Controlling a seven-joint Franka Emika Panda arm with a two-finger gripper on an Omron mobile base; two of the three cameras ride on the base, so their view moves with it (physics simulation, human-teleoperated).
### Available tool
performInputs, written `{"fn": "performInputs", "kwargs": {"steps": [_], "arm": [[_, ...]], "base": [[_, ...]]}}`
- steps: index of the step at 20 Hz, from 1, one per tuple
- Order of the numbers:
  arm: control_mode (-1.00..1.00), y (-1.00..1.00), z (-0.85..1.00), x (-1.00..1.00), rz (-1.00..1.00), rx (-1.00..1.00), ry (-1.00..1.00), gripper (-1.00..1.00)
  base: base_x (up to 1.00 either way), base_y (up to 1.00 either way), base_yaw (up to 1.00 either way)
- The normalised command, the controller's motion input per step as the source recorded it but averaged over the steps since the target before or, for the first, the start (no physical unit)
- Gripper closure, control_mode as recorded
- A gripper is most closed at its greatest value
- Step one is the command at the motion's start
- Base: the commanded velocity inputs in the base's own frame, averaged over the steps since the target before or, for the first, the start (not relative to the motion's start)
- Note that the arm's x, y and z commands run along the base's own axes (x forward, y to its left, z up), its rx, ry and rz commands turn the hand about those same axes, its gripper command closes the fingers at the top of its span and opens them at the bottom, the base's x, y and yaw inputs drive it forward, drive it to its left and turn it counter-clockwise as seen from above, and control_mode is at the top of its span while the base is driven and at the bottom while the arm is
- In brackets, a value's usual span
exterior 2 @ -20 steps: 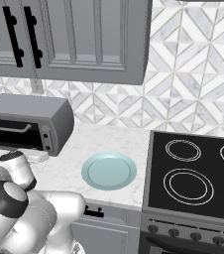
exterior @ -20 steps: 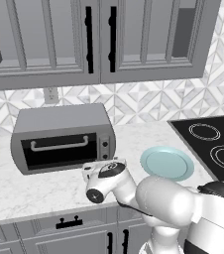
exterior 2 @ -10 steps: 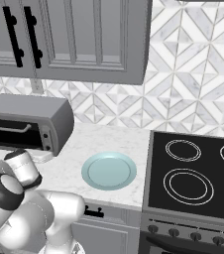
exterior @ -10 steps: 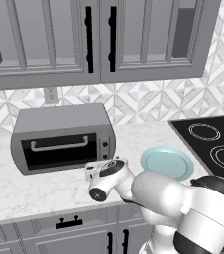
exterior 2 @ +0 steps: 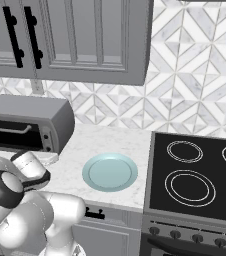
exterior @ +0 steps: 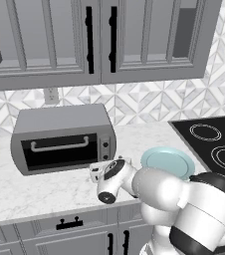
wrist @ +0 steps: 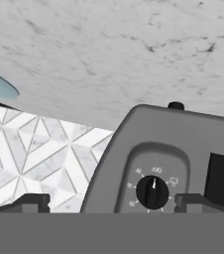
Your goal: Pick up the kebab skewer and baguette bread, and place them inside the toaster oven. Close the toaster oven door and start by setting the timer.
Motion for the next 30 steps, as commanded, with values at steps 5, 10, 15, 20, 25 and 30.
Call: {"fn": "performInputs", "kwargs": {"steps": [5,10,15,20,25,30], "arm": [[-1.00,-0.42,-0.06,0.00,0.14,0.01,-0.02,-1.00],[-1.00,-0.01,0.00,0.00,0.09,0.05,0.00,-1.00],[-1.00,0.00,0.00,0.00,0.08,0.05,0.00,-1.00],[-1.00,0.00,0.00,0.00,0.06,0.05,-0.02,-1.00],[-1.00,0.05,0.00,0.00,0.03,0.06,-0.05,-1.00],[-1.00,0.07,0.00,0.00,0.00,0.05,-0.03,-1.00]], "base": [[0.00,0.00,0.00],[0.00,0.00,0.00],[0.00,0.00,0.00],[0.00,0.00,0.00],[0.00,0.00,0.00],[0.00,0.00,0.00]]}}
